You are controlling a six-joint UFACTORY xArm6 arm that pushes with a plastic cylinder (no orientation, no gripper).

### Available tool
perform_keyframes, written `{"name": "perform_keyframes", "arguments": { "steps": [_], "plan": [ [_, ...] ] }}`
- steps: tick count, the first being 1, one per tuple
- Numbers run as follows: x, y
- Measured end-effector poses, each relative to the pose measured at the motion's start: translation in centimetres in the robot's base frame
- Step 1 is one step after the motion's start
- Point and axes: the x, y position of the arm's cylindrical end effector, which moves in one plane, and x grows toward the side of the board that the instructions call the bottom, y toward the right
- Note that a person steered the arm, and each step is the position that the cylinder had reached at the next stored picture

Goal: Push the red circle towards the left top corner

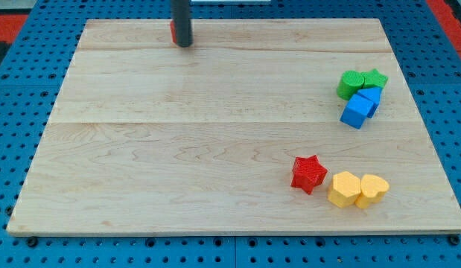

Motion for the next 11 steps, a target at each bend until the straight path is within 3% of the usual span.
{"name": "perform_keyframes", "arguments": {
  "steps": [1,2,3,5,8,10,11],
  "plan": [
    [0.0,-2.3],
    [1.0,5.6],
    [-2.6,7.1],
    [-4.8,1.3],
    [-1.4,-4.8],
    [-2.3,-2.0],
    [3.9,4.9]
  ]
}}
